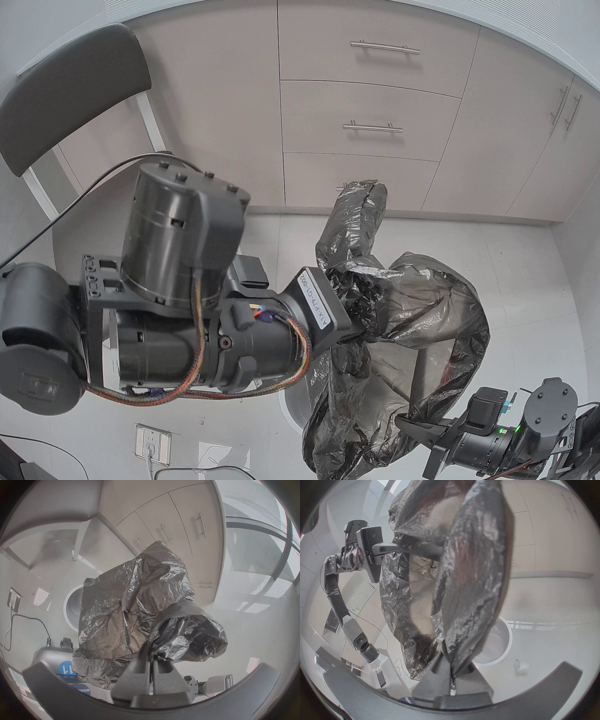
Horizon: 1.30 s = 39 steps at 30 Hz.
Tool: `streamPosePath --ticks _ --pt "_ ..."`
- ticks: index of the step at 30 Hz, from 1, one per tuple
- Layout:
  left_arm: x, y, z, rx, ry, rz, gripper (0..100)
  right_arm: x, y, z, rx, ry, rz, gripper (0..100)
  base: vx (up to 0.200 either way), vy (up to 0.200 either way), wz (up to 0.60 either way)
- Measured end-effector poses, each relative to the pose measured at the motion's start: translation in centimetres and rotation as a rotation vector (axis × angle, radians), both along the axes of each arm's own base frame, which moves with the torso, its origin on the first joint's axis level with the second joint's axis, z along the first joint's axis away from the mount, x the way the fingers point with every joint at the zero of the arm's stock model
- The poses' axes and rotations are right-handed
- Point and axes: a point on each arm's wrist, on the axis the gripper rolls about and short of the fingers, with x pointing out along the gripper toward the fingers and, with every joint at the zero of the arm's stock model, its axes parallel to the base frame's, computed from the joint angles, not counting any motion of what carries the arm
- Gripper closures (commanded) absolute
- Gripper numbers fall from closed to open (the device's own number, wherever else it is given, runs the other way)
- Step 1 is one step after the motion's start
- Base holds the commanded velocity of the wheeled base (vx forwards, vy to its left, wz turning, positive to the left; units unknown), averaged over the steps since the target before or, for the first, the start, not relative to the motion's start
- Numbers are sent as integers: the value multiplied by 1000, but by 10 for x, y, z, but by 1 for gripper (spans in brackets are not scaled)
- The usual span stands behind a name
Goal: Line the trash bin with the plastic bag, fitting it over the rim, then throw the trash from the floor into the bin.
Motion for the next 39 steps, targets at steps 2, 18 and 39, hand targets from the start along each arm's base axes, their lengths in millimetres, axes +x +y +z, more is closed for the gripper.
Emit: streamPosePath --ticks 2,18,39 --pt "-3 -1 0 2 1 -10 100 -2 -3 2 -3 2 1 100 0 0 0" --pt "-18 4 -6 17 14 -42 100 -23 -13 7 -38 58 130 100 0 0 0" --pt "-2 -9 -47 127 92 -26 100 -19 -10 -4 -57 152 144 100 0 0 0"
